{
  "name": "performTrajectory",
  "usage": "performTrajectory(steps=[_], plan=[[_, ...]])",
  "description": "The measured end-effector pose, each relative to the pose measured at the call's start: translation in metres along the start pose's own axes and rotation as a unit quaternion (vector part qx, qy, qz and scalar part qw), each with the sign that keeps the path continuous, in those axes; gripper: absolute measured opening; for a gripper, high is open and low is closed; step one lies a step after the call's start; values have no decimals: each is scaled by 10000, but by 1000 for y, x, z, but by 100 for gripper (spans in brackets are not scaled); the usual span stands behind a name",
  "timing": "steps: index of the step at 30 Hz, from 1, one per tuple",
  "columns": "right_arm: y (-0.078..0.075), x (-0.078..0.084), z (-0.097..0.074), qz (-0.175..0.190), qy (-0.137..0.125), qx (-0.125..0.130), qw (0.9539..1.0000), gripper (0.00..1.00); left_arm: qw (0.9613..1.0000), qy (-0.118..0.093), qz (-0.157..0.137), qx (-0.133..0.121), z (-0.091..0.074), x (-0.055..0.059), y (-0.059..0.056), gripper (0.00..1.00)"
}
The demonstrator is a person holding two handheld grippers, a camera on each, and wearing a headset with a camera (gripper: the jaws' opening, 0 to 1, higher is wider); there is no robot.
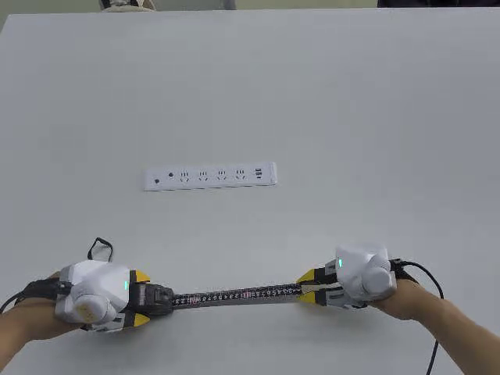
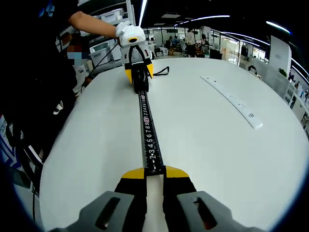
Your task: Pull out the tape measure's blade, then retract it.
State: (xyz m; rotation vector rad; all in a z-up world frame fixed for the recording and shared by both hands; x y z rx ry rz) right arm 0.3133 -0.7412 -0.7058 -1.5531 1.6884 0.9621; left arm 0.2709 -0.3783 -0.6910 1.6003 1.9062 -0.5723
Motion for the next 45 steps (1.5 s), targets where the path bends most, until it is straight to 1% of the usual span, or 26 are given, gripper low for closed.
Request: performTrajectory(steps=[2,6,12,17,20,22,24,27,28,29,31,34,36,38,40,42,43,45], plan=[[-1,3,-3,32,18,17,10000,9,10000,6,2,-19,0,0,0,34],[1,4,-4,19,42,9,10000,9,10000,-3,-5,-8,-1,-3,-1,34],[1,8,0,-13,83,32,10000,11,10000,-8,16,7,0,-1,0,34],[3,8,2,-69,203,16,9998,12,9999,-21,70,76,0,-5,0,35],[5,8,4,-214,295,60,9993,13,9999,-8,141,90,0,-6,-1,35],[5,9,5,-338,368,35,9987,13,9998,11,187,104,0,-6,-1,35],[5,10,6,-357,409,39,9985,14,9997,16,208,112,-1,-7,-1,36],[5,9,6,-424,437,100,9981,14,9995,5,285,108,0,-5,-1,36],[5,10,5,-258,543,231,9979,14,9992,25,391,127,1,-5,-2,36],[3,9,5,-283,524,242,9979,15,9988,58,474,127,1,-5,-2,37],[3,9,5,-308,542,295,9976,18,9988,60,466,155,3,-6,-3,39],[7,6,6,-275,535,326,9977,25,9985,-26,522,181,4,-9,-3,40],[9,4,6,-295,562,326,9974,28,9985,-78,522,144,4,-10,-2,40],[9,3,5,-281,570,384,9972,31,9986,-99,512,105,2,-13,-1,42],[11,0,4,-258,548,458,9971,34,9990,-134,424,62,-2,-14,-1,42],[13,-3,2,-199,528,552,9969,37,9993,-157,343,8,-5,-11,-1,44],[14,-3,1,-176,527,567,9968,38,9994,-155,320,-17,-5,-9,-1,45],[16,-2,0,-136,535,619,9966,40,9995,-141,273,-60,-7,-7,-2,46]])
Point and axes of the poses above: the centre of the closed fingertips' face, and the gripper's own axes: z roughly forward along the fingers, y roughly to its left, x roughly out of its underside, the point moved 9 cm from there along -z, roughly backward along the fingers, and after that the axes turned 13 degrees about -y, right-handed, at the moved point
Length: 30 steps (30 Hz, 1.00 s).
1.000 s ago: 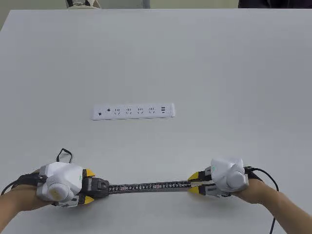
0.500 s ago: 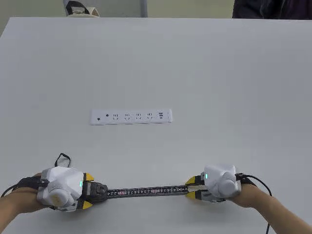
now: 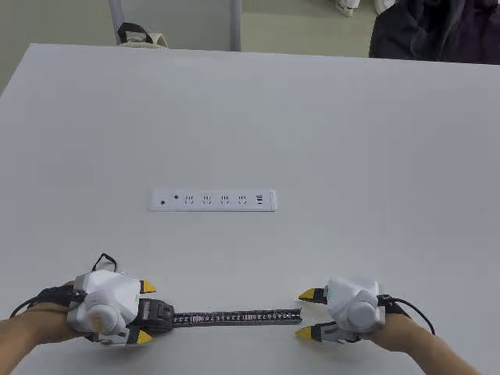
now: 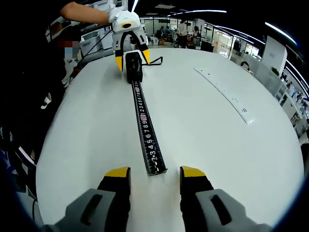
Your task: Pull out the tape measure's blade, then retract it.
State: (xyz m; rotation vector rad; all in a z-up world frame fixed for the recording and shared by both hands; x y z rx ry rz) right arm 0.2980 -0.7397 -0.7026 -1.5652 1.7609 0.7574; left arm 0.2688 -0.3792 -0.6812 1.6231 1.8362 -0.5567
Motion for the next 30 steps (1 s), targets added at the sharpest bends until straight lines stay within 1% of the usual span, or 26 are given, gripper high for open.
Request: performTrajectory(steps=[4,5,6,10,12,15,16,20,22,24,25,27,28,29,30], plan=[[5,1,-6,188,-9,228,9996,46,9999,21,-128,-106,-6,3,-5,50],[7,-1,-10,265,-36,324,9991,48,9997,16,-193,-162,-8,5,-7,52],[8,-1,-11,312,-50,373,9988,49,9995,3,-226,-203,-10,4,-9,53],[14,-2,-21,556,-126,656,9962,55,9982,-117,-446,-393,-19,7,-16,57],[17,0,-23,636,-161,740,9951,58,9973,-147,-530,-488,-22,8,-19,59],[25,-1,-30,734,-192,894,9931,60,9955,-199,-680,-631,-29,11,-26,60],[27,-1,-31,764,-204,937,9925,60,9949,-215,-709,-682,-31,11,-28,61],[39,-2,-37,973,-294,1102,9887,63,9908,-346,-950,-903,-40,14,-39,65],[43,-1,-39,1006,-314,1180,9874,65,9885,-383,-1050,-1017,-44,16,-44,66],[49,-1,-42,1079,-372,1303,9849,66,9848,-425,-1191,-1191,-48,19,-51,69],[53,-2,-44,1131,-404,1377,9832,67,9822,-470,-1294,-1277,-51,21,-55,70],[59,-1,-48,1191,-425,1469,9810,70,9779,-554,-1450,-1403,-55,21,-64,72],[61,-1,-49,1200,-436,1500,9804,71,9764,-578,-1491,-1452,-57,22,-67,73],[64,-1,-51,1229,-454,1585,9786,72,9750,-594,-1535,-1495,-58,23,-70,73],[68,-2,-53,1270,-491,1640,9770,72,9724,-620,-1603,-1578,-60,24,-75,74]])
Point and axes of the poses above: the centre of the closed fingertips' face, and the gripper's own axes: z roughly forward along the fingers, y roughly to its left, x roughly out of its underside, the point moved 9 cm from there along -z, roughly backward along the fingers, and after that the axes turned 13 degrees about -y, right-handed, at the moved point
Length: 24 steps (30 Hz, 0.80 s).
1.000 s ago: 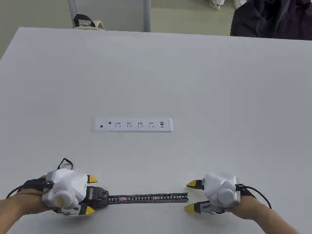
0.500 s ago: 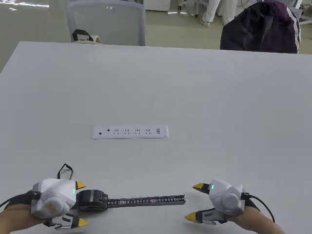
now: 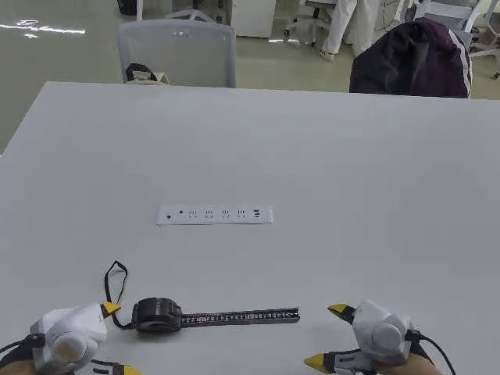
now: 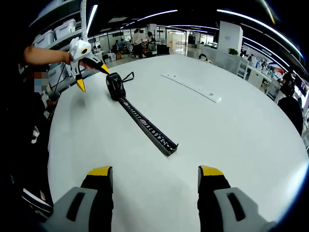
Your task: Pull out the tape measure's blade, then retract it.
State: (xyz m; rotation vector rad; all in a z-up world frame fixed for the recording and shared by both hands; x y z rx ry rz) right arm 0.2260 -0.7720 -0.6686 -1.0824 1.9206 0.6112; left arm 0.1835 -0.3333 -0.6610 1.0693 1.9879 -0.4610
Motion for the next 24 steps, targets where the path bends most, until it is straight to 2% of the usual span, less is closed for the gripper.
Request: performTrajectory(steps=[5,11,13,15,19,24], plan=[[14,-1,-12,131,-136,282,9994,75,9991,-149,-253,-305,-10,4,-14,78],[29,1,-23,281,-328,526,9977,78,9972,-294,-407,-550,-17,5,-30,81],[34,0,-27,339,-379,609,9968,78,9952,-449,-526,-696,-20,2,-35,81],[40,-2,-31,403,-421,695,9959,79,9943,-478,-574,-764,-22,3,-38,81],[48,-2,-36,417,-420,813,9949,81,9905,-598,-725,-1000,-27,-3,-46,83],[57,-4,-44,575,-512,1045,9915,82,9860,-719,-845,-1248,-33,-9,-55,85]])
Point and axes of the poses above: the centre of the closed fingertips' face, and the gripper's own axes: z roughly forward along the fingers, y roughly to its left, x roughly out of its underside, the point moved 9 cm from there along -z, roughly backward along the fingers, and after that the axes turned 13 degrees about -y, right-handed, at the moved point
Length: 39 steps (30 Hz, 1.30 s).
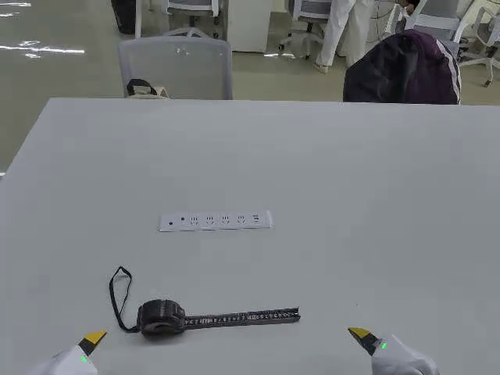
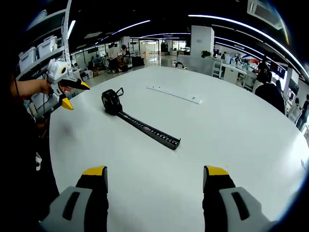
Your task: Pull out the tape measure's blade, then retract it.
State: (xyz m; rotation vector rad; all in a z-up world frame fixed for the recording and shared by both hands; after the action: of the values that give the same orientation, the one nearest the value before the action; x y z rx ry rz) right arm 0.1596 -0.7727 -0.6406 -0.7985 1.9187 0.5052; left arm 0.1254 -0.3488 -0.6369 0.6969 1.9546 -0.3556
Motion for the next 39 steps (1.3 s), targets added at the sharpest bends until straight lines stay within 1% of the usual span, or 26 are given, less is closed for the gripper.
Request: performTrajectory(steps=[1,3,5,8,9,12,16,19,25,26,29,31,33,35,36,38,39], plan=[[2,0,-2,13,3,24,10000,82,10000,-7,-55,-80,-2,-1,-2,85],[5,2,-5,39,8,85,10000,83,9995,-89,-153,-269,-4,-4,-7,86],[8,3,-7,23,6,113,9999,83,9991,-117,-215,-340,-5,-5,-10,86],[14,4,-9,9,5,127,9999,83,9984,-23,-294,-487,-5,-5,-15,87],[17,2,-10,36,-6,137,9999,84,9983,-18,-306,-494,-5,-5,-18,87],[21,1,-12,78,-47,191,9998,84,9975,-62,-375,-602,-4,-5,-21,87],[24,2,-14,201,-121,292,9993,84,9955,-141,-528,-774,-6,-13,-29,87],[26,1,-16,236,-146,380,9989,84,9943,-150,-547,-902,-6,-16,-33,87],[33,2,-17,339,-198,450,9982,84,9899,-163,-670,-1242,-5,-19,-35,87],[34,2,-17,344,-199,455,9982,84,9889,-162,-687,-1311,-4,-21,-36,88],[36,2,-16,357,-204,478,9980,85,9874,-176,-693,-1410,-1,-22,-38,88],[37,2,-16,388,-209,500,9978,85,9858,-177,-730,-1505,2,-24,-40,88],[37,2,-16,393,-220,521,9976,85,9844,-246,-767,-1563,5,-27,-44,88],[38,2,-16,380,-210,540,9976,85,9833,-273,-752,-1636,8,-25,-43,88],[38,2,-16,374,-215,554,9975,85,9825,-246,-771,-1676,11,-23,-42,88],[37,3,-17,414,-225,590,9971,85,9807,-232,-825,-1758,14,-22,-42,88],[37,3,-17,413,-224,596,9971,85,9805,-236,-834,-1765,16,-22,-42,88]])
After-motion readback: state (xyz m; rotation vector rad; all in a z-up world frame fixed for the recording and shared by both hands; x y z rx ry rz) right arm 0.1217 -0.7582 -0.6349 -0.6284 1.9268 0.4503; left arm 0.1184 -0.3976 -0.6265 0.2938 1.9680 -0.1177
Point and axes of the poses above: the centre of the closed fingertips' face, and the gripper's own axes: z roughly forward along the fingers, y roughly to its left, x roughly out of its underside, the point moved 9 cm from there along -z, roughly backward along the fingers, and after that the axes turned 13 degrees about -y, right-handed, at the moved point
